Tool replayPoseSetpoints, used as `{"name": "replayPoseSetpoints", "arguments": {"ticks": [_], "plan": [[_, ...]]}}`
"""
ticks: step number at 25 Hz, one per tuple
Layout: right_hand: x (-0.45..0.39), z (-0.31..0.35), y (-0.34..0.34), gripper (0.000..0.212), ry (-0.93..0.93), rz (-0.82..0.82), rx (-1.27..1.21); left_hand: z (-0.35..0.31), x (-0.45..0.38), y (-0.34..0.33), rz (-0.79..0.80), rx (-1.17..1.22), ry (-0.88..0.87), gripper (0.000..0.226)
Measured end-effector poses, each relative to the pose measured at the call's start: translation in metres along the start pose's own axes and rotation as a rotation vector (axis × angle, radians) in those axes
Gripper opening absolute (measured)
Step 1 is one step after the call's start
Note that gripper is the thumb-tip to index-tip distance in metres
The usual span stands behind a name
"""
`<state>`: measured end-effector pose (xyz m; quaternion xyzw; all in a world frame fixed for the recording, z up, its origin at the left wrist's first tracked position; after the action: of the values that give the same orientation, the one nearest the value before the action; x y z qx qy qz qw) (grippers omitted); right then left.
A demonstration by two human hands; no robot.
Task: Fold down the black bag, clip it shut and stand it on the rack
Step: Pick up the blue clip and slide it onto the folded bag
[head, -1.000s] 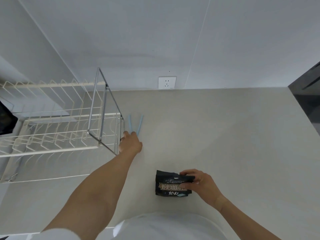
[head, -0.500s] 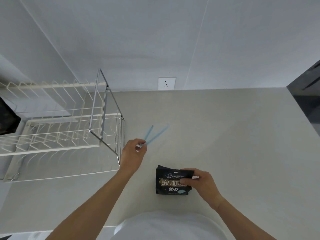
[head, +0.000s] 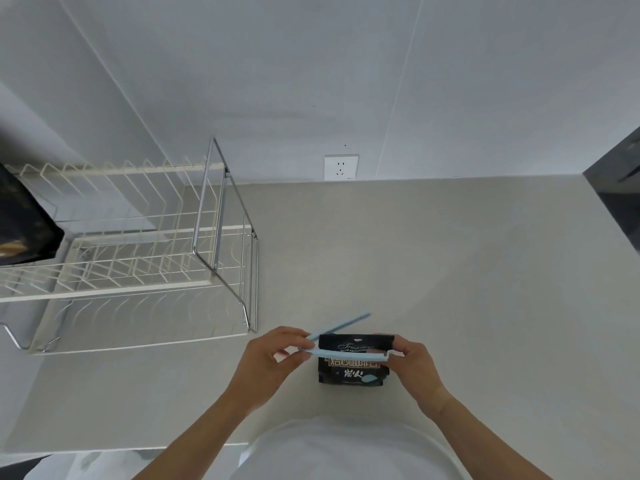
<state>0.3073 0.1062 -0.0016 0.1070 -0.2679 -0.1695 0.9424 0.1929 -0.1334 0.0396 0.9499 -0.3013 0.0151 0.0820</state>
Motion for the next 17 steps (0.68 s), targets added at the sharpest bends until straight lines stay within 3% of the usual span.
{"name": "replayPoseSetpoints", "arguments": {"ticks": [7, 11, 17], "plan": [[0.000, -0.001, 0.003, 0.035, 0.056, 0.004, 0.107, 0.012, -0.003, -0.021, -0.099, 0.171, 0.234, 0.030], [0.001, -0.003, 0.003, 0.041, 0.070, -0.004, 0.158, 0.010, -0.006, -0.027, -0.080, 0.185, 0.216, 0.029], [0.001, -0.004, 0.003, 0.032, 0.084, -0.019, 0.177, 0.003, -0.010, -0.030, -0.038, 0.010, 0.150, 0.037]]}}
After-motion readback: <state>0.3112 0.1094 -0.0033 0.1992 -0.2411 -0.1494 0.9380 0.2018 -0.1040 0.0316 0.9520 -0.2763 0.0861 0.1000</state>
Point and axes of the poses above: each hand's wrist, its own x-axis away from the middle knuckle, its own y-axis out of the back of the hand, z = x × y, the point moved 2 cm from there along -x, towards the middle knuckle, and after that the axes turned 13 degrees about x, right-handed, at the moved point
